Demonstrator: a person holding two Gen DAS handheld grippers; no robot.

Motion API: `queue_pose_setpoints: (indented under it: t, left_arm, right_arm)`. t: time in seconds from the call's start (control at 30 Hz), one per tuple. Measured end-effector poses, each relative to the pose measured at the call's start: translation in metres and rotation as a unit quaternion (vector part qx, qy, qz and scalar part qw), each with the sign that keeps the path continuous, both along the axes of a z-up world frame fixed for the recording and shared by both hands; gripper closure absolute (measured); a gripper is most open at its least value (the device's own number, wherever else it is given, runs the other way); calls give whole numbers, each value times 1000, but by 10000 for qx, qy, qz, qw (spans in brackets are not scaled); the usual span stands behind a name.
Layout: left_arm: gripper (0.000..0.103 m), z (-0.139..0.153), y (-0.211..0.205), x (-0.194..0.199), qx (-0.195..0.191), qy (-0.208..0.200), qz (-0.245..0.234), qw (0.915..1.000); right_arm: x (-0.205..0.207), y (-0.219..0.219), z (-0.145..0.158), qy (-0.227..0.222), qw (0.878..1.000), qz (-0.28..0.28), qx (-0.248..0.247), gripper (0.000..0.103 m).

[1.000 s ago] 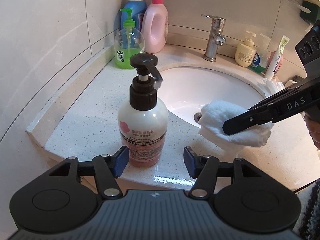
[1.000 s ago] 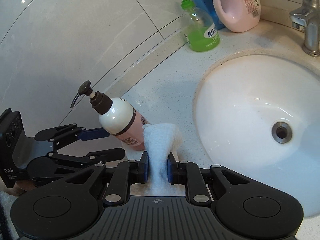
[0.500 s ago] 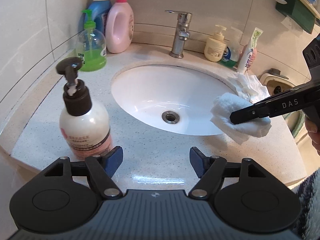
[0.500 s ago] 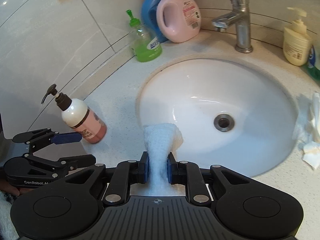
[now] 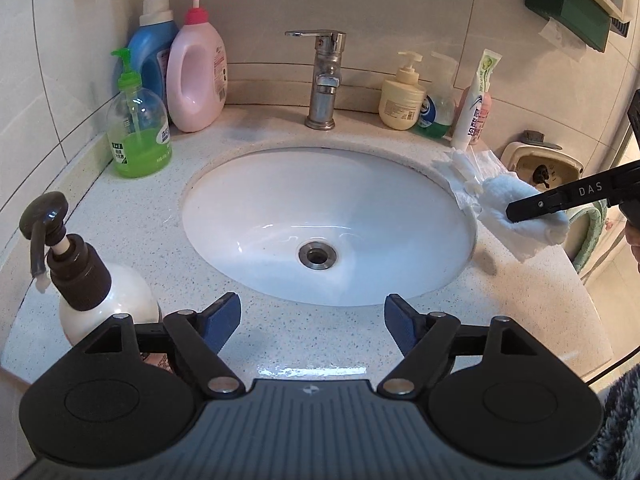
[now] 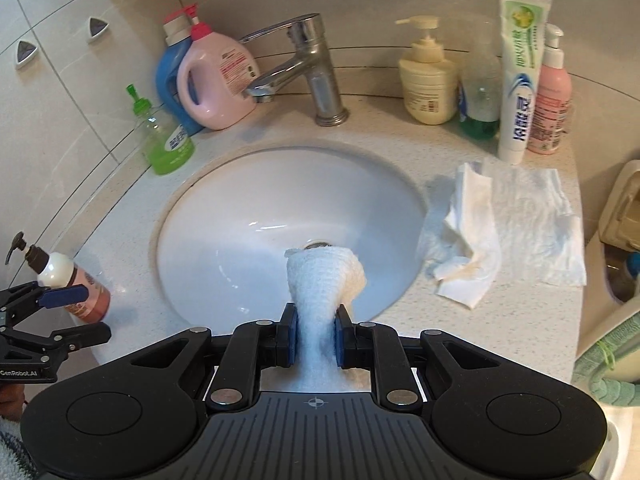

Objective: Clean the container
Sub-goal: 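Carry the white cloth with the right gripper to the tissues and release it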

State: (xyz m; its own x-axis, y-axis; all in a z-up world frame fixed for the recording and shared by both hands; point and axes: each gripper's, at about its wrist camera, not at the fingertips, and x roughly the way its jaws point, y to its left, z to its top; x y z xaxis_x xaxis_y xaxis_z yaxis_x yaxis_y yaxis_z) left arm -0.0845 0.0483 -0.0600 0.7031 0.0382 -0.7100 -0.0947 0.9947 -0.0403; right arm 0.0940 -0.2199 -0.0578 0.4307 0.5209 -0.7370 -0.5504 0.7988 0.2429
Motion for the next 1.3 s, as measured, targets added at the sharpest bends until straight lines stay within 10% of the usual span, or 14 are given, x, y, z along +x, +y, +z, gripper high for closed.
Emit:
queue_pose_setpoints:
  t: [0.47,1.3]
  left_arm:
    - [16,1,-16,10,83,-90,89,9999]
    - [13,-4,-33,-1,187,-93,708,9973]
  right_arm:
    - [37,-52,-21,-465,9918,-1013,-626,82]
    - [49,-66,-46,-465,9926,-734,-847,66]
